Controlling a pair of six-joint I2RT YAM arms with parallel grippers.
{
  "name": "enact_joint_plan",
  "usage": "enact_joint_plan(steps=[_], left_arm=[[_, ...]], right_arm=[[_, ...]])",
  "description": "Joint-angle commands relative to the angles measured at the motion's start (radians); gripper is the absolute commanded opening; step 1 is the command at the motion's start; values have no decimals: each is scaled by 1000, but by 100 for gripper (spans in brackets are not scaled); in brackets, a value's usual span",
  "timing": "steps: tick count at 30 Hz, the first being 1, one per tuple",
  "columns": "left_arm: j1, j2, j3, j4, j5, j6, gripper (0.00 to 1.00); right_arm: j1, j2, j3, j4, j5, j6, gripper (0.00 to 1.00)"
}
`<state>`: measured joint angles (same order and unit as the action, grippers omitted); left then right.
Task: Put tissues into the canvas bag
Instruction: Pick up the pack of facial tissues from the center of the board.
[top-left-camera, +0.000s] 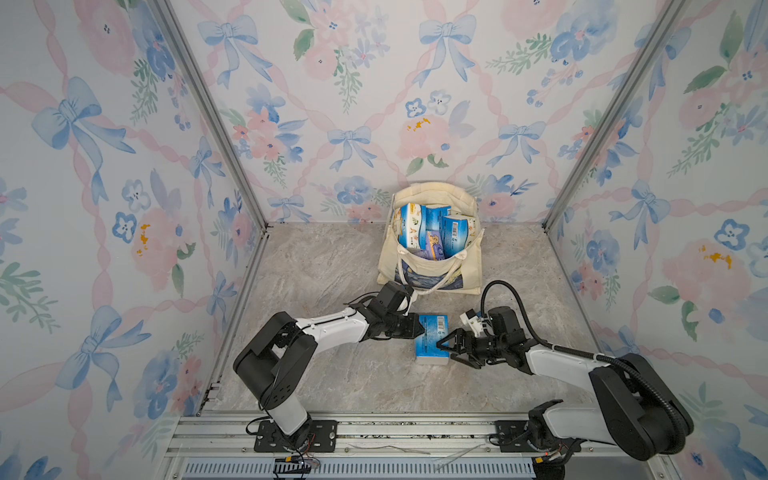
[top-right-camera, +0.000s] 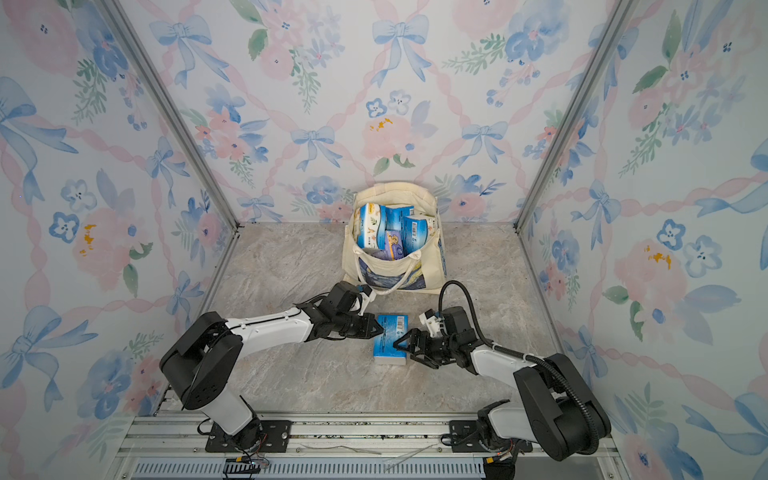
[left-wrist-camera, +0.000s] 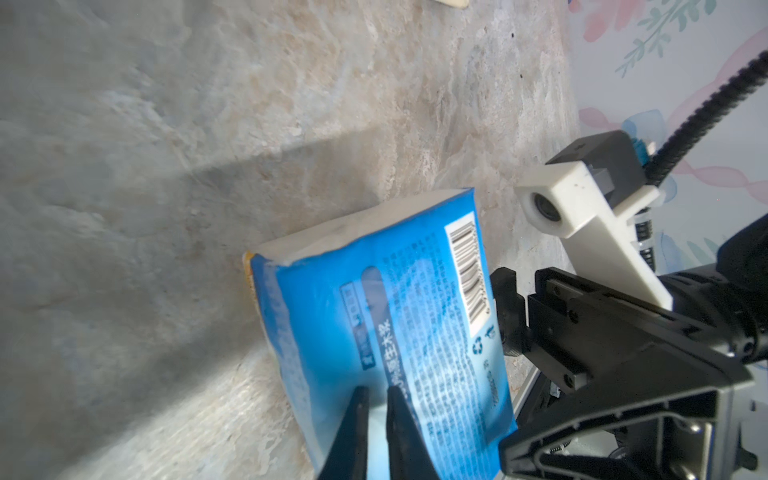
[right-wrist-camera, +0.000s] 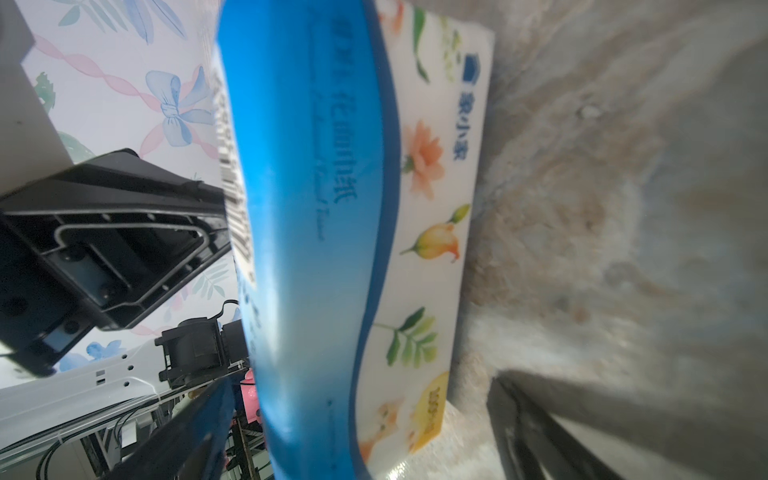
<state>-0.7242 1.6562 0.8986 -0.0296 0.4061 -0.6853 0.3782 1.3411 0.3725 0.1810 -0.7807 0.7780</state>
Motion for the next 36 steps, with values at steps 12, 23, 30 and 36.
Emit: enact_joint_plan(steps=[12, 23, 30, 36], left_arm=[[15, 16, -12, -63, -17, 9, 12], [-24, -53, 60, -70, -24, 33, 12], [-50, -7, 85, 8, 34, 10, 12], [-58, 62, 82, 23, 44, 1, 12]], right_arm=[[28, 126, 25, 111, -6, 51, 96], [26, 81, 36, 15, 1, 11, 96], [27, 83, 26, 38, 1, 23, 97], [26, 70, 27, 29, -3, 19, 97]])
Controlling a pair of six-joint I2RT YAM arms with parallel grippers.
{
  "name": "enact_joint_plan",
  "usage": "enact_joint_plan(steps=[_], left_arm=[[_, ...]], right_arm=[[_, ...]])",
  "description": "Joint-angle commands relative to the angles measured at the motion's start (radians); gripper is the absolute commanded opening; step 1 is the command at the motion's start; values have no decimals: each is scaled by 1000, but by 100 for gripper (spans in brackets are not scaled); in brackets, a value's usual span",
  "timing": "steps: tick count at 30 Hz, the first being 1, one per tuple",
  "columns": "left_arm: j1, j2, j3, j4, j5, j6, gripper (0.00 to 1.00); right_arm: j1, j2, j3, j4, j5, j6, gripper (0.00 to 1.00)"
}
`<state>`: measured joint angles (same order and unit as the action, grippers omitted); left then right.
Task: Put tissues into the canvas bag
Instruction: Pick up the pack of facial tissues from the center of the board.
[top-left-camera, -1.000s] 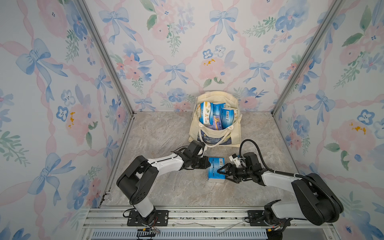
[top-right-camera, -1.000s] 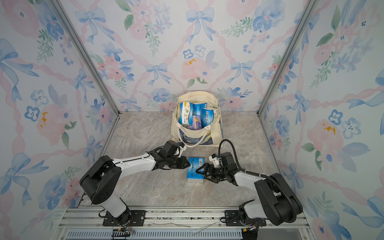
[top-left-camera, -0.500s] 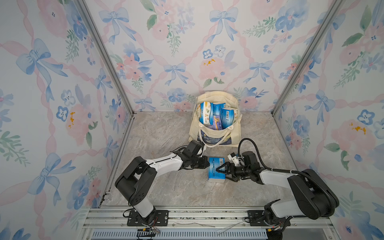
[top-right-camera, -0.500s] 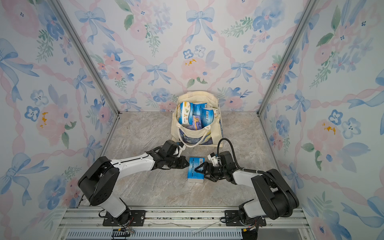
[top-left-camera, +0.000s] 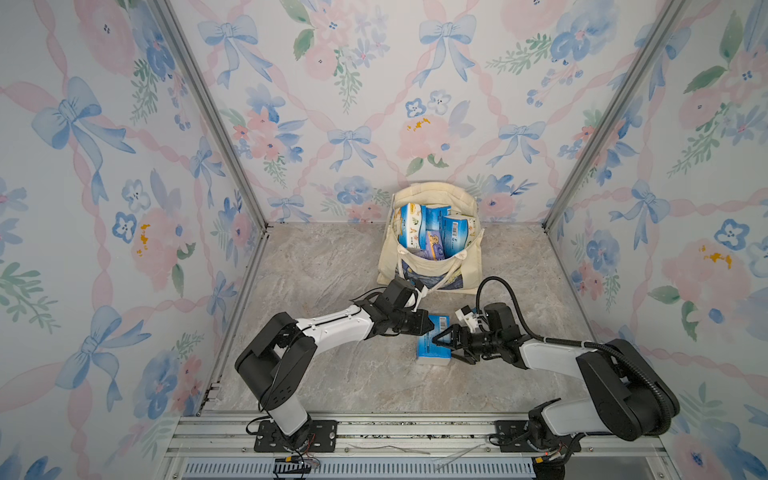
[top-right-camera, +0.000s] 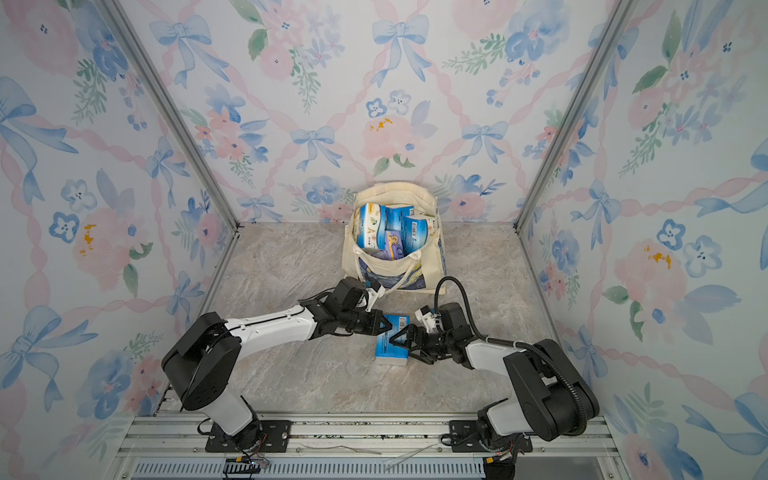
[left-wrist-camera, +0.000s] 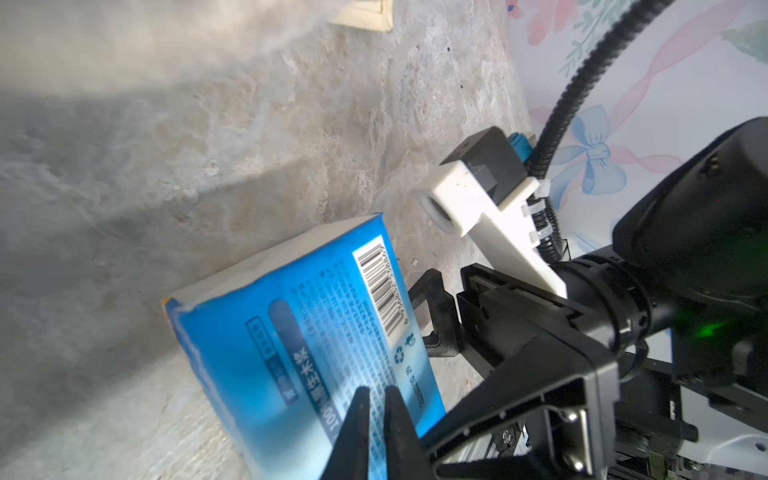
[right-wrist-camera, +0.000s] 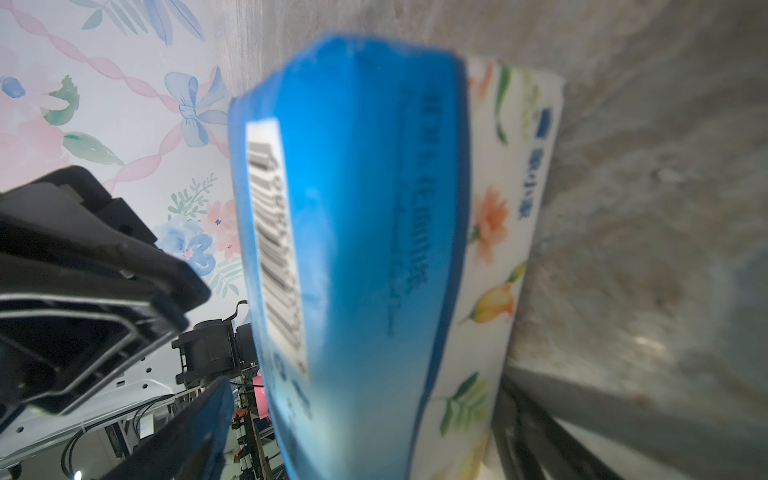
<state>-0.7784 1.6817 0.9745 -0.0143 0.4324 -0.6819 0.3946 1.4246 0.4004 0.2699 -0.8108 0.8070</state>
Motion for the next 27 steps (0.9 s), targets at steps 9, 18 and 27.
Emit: enact_joint_plan(steps=[9, 18, 27], left_arm=[[48, 44, -34, -45, -12, 22, 12], [85, 28, -68, -62, -24, 33, 12], [70, 78, -39, -52, -11, 37, 12]], right_arm=[[4, -36, -3, -89, 27, -22, 97], [-2, -43, -12, -94, 27, -25, 97], [13, 16, -20, 12, 25, 28, 97]])
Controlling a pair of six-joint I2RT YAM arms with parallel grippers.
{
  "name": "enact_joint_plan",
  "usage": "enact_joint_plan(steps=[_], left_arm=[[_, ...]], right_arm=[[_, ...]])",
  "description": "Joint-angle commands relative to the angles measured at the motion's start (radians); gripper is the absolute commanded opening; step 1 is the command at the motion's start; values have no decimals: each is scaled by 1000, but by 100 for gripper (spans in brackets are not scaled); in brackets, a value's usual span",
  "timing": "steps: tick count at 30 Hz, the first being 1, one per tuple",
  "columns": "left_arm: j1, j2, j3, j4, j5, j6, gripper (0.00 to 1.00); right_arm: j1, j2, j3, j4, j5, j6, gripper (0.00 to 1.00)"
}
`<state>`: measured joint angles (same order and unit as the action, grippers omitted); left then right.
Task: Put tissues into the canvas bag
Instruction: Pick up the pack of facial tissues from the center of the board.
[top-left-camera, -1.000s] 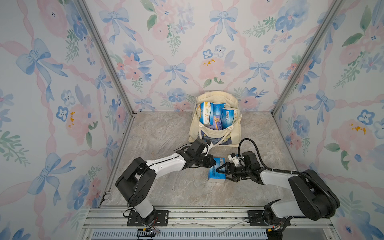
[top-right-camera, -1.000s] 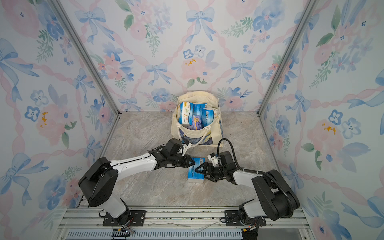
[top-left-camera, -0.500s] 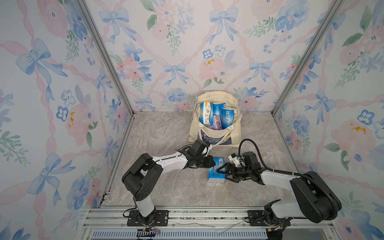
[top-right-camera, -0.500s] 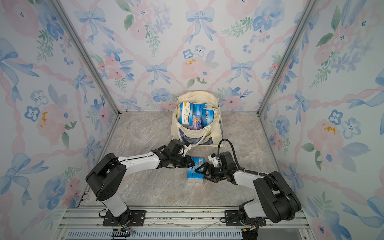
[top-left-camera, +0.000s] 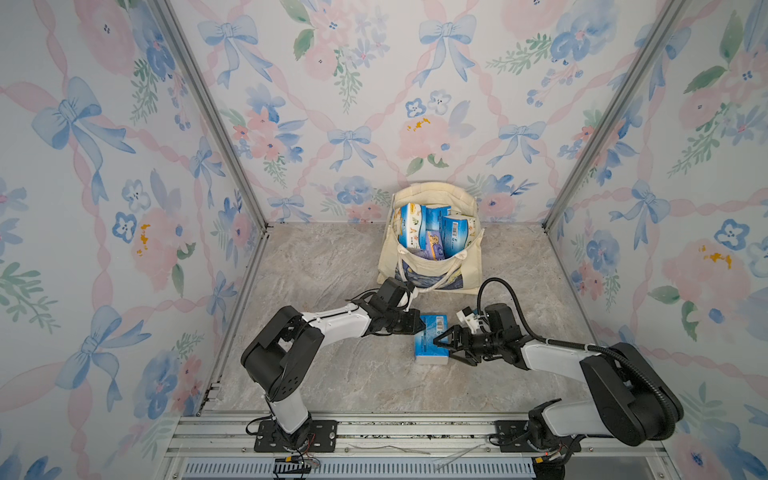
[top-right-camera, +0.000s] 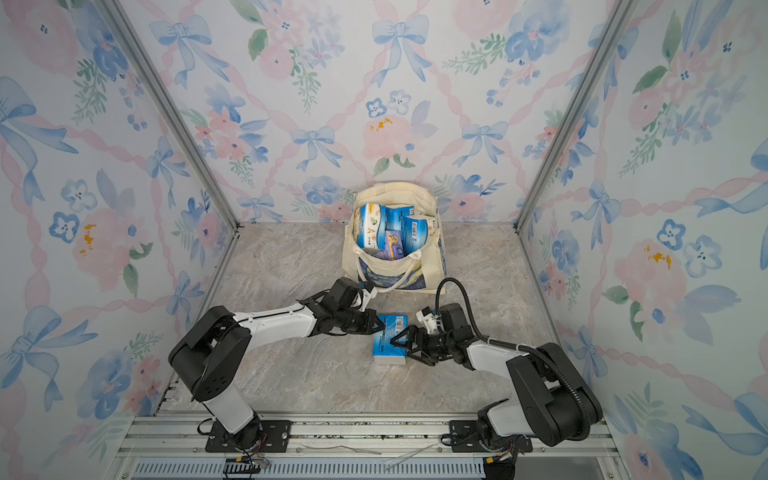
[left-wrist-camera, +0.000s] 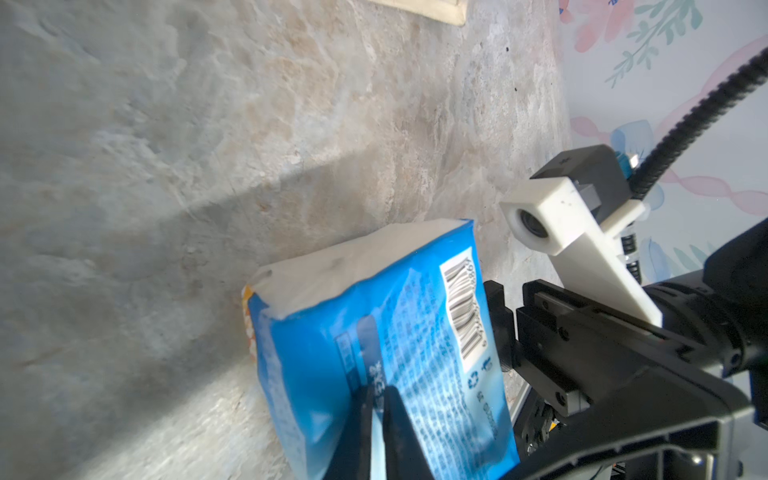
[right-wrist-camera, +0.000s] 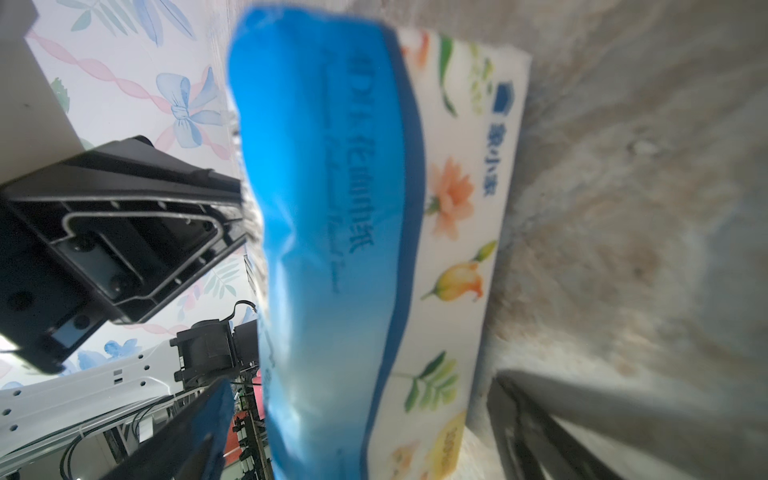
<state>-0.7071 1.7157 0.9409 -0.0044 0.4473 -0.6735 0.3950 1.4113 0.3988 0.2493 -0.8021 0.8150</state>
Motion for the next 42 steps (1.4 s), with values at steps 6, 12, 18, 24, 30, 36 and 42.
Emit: enact_joint_plan(steps=[6, 12, 18, 24, 30, 36, 42], left_arm=[[4, 53, -28, -57, -29, 31, 11], [6, 69, -33, -49, -21, 28, 11], [6, 72, -33, -48, -16, 31, 11], [6, 60, -37, -47, -10, 29, 11], [9, 22, -39, -49, -3, 27, 12], [9, -21, -30, -82, -11, 37, 12], [50, -112, -42, -177, -58, 66, 25]], right_arm=[[21, 66, -26, 60, 15, 31, 97], [25, 104, -32, 118, 15, 57, 97], [32, 174, -31, 252, 15, 109, 97], [32, 271, -41, 402, 15, 170, 90], [33, 285, -54, 454, 15, 199, 61], [36, 201, -33, 349, 14, 161, 51], [38, 31, 29, 8, 25, 0, 51]])
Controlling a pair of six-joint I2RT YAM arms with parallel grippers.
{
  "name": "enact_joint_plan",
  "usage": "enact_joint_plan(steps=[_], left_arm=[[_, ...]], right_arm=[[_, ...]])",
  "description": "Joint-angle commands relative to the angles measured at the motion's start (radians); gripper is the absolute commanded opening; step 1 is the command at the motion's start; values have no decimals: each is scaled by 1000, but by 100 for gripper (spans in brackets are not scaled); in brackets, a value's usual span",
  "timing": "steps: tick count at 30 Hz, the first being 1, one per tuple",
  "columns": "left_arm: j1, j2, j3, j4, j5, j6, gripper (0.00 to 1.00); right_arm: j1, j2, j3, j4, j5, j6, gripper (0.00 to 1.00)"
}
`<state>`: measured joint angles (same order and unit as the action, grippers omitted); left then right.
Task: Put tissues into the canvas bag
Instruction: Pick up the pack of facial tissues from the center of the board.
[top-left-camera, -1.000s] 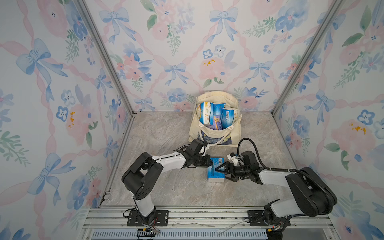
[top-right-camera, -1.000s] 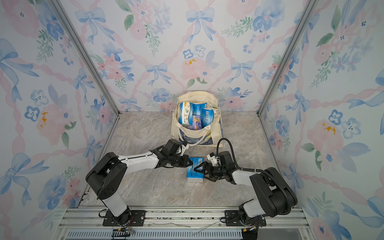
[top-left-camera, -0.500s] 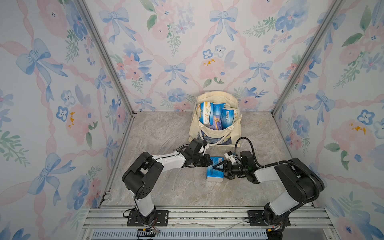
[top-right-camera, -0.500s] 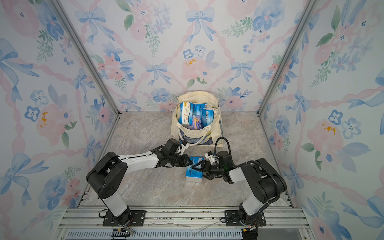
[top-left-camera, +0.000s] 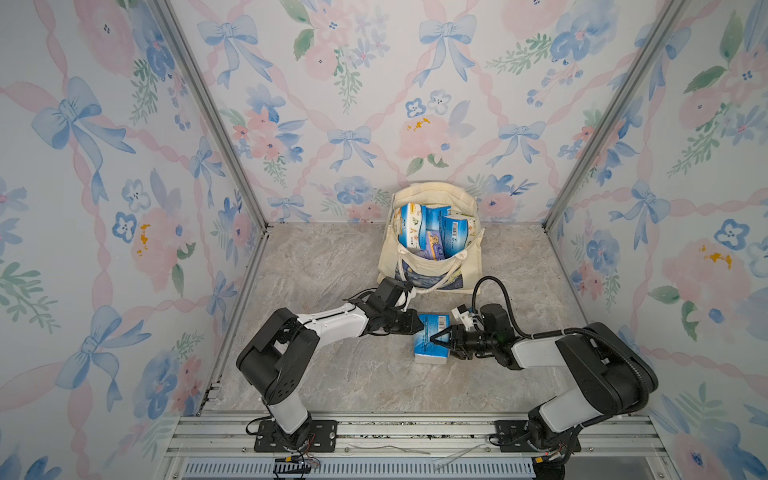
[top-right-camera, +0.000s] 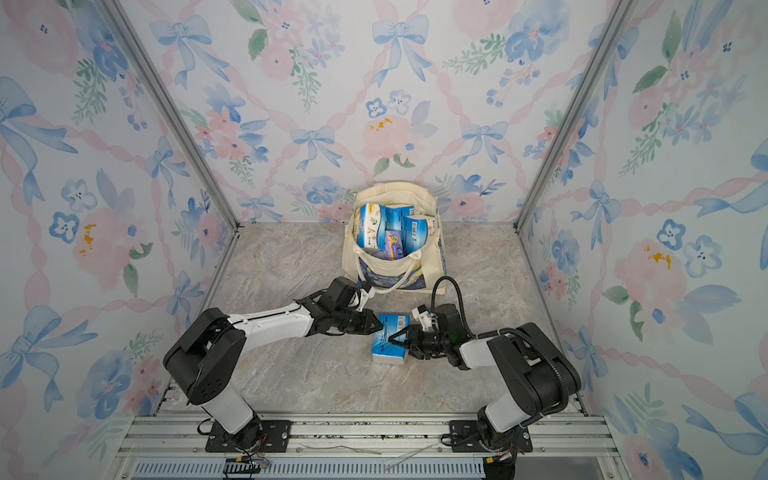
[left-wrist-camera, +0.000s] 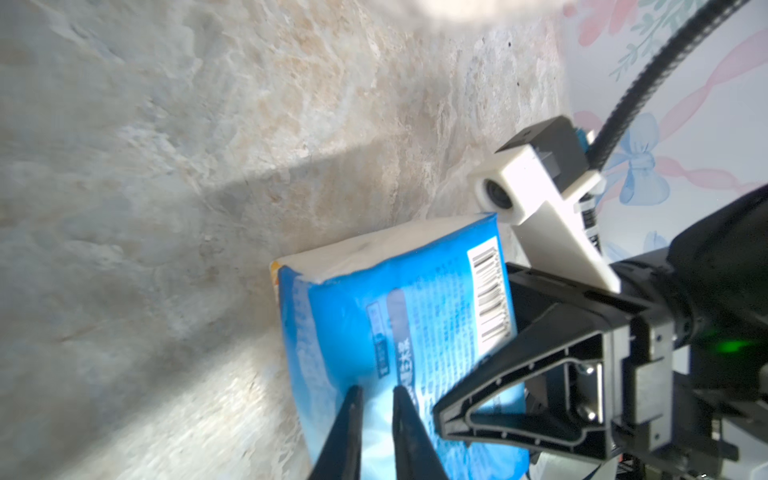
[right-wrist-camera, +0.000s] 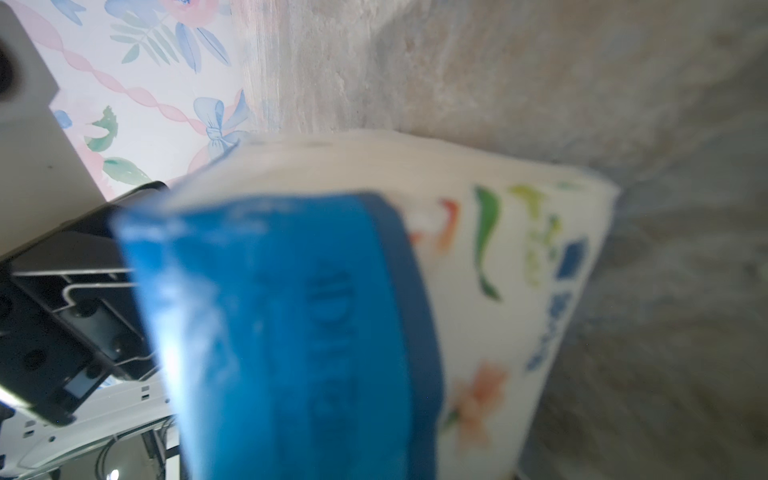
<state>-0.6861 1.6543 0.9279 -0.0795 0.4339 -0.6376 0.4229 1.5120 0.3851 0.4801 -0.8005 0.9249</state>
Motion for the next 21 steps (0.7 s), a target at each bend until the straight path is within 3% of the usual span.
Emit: enact_joint_plan(steps=[1, 5, 9, 16, 21], left_arm=[[43, -77, -41, -113, -53, 30, 28], [98, -175, -82, -139, -82, 29, 38], [129, -267, -87, -165, -139, 39, 40], [202, -403, -80, -177, -283, 45, 40], [234, -462, -35, -175, -379, 85, 40]], right_arm=[[8, -104, 60, -299, 28, -146, 52], [-1, -254, 120, -595, 73, -291, 52], [-60, -426, 166, -849, 152, -381, 52], [-128, -721, 363, -1201, 522, -459, 53], [-128, -751, 612, -1301, 751, -578, 53]])
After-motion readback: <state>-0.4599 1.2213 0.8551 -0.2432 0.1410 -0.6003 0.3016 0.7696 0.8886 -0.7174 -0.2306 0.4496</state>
